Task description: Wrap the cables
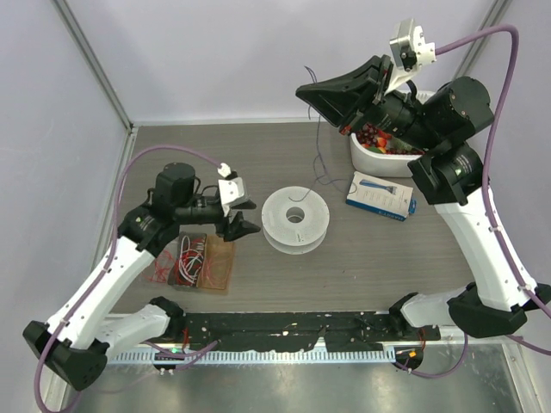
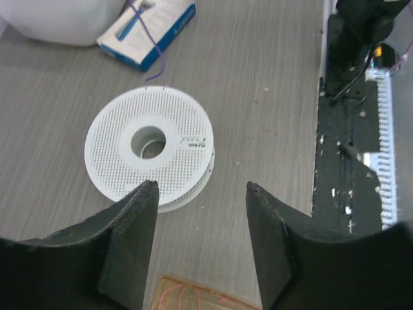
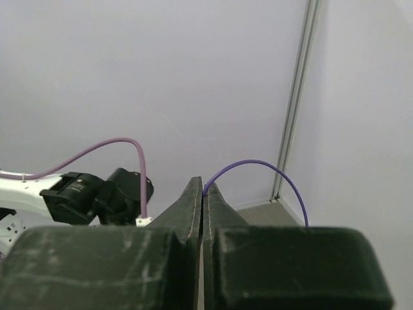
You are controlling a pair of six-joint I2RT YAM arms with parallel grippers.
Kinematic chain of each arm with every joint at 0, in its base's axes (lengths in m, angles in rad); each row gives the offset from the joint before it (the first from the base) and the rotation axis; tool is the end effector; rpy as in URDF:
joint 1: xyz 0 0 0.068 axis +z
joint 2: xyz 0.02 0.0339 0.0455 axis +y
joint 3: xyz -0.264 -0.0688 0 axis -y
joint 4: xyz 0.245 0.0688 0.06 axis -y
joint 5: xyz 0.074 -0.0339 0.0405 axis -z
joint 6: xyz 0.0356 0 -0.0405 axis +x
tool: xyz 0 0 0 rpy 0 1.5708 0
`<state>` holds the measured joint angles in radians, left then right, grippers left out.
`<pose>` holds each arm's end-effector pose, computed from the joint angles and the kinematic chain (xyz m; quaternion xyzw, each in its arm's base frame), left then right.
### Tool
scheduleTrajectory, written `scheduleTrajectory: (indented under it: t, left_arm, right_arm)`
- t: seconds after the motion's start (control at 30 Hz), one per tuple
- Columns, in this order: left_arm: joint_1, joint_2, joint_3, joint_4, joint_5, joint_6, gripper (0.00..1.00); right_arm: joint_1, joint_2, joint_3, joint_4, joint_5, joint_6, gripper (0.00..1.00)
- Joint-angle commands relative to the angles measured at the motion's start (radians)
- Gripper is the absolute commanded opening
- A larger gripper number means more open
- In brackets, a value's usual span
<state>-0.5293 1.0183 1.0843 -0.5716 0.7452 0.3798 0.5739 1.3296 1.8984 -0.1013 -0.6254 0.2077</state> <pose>0.1687 -0.1267 0.3657 0.5184 0.6397 -0.3481 0.4482 0.1759 0.1385 0.5987 -0.3484 0.4426 0.4578 0.6878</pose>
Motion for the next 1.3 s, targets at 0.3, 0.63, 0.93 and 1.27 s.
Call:
scheduleTrajectory:
  t: [0.3,0.63,0.93,1.27]
  left_arm:
    - [-0.052,0.19,0.184,0.248,-0.052,-0.237,1.0]
    - [-0.064,0.274,0.116,0.077,-0.185,-0.039,0.14]
    - [-0.034,0.051,-0.069,0.116,-0.204,-0.09,0.0]
    - [0.112,-0.021,-0.172,0.032,-0.181,-0.035,0.0]
  right_arm:
    - [-0.005,-0.046,-0.007,0.034,0.007,-0.001,0.01]
    - [-0.003,-0.038,0.002,0.071,0.01,0.039,0.01]
    - [-0.032,-0.089,-0.041,0.037,0.162,-0.024,0.01]
    - [-0.054,-0.118,0.022,-0.005,0.665,-0.321,0.01]
